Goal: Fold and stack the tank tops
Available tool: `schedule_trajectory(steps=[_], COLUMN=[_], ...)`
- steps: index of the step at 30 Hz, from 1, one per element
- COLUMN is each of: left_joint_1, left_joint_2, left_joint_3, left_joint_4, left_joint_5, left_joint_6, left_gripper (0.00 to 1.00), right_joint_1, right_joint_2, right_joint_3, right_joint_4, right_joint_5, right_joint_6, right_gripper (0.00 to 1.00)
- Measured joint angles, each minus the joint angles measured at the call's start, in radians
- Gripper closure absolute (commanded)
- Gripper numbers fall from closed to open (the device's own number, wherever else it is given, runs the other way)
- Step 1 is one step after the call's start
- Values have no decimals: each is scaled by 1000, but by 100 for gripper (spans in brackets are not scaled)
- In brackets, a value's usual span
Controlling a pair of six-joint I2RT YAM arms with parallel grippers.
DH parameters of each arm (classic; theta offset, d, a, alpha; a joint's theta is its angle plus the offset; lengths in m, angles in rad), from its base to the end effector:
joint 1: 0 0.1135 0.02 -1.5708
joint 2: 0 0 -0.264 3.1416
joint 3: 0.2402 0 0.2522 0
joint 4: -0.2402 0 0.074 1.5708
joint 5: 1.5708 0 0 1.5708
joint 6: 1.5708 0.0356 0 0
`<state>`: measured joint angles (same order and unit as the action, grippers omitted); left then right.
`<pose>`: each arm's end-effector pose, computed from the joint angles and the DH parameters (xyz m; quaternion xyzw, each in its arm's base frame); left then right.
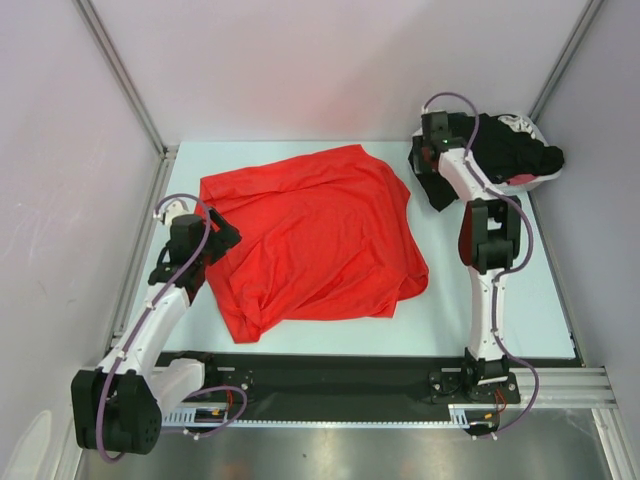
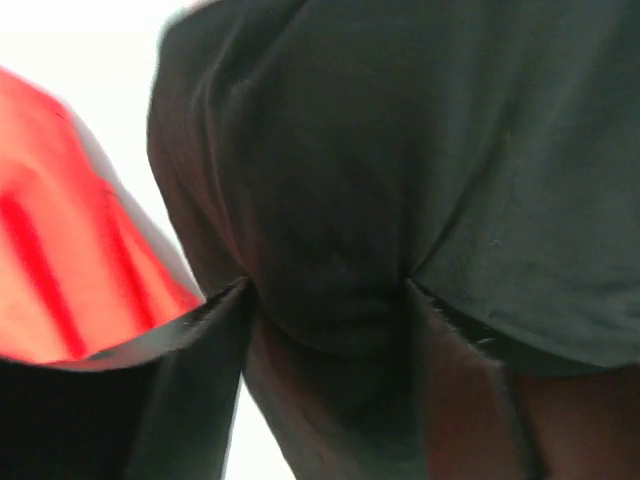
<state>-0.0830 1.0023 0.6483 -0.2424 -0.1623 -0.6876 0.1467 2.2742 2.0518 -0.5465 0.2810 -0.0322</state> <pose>0.2185 -0.0124 0.2460 -0.2984 0.8295 -0.1090 0.4593 0.5165 0.0663 0.2441 -0.0270 0.9129 -0.1066 0.3932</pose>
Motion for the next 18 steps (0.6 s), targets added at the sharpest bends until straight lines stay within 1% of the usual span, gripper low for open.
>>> schedule_trajectory(steps=[1,2,3,4,5,6,9,11,14,18], left_joint_1=[0,-1,-1,-1,-1,-2,-2,-3,-3,-5], left_joint_2=[1,1,1,1,1,1,0,-2,-2,-3], left_joint_3=[0,0,0,0,0,-1,-3,-8,-13,-13], left_joint_4=[0,1,1,2,2,2,2,2,1,1], left_joint_5=[2,5,6,8,8,8,8,8,8,8], left_joint_6=[0,0,0,1,1,3,8,8,8,8], left_gripper=[0,0,0,0,0,0,0,0,0,0], right_joint_1=[5,10,15,17,25,38,83,116,158,162], right_joint_2=[21,35,40,40,40,40,39,39,39,26], right_joint_3=[0,0,0,4,8,8,13,23,42,43], right_joint_4=[-10,-15,-15,-19,-26,-34,-67,-101,-154,-166], right_joint_5=[9,29,59,49,51,69,115,137,140,91], right_joint_6=[-10,-19,-32,-46,-45,-46,-5,62,231,536], right_gripper=[51,70,78,84,94,100,100,100,100,100])
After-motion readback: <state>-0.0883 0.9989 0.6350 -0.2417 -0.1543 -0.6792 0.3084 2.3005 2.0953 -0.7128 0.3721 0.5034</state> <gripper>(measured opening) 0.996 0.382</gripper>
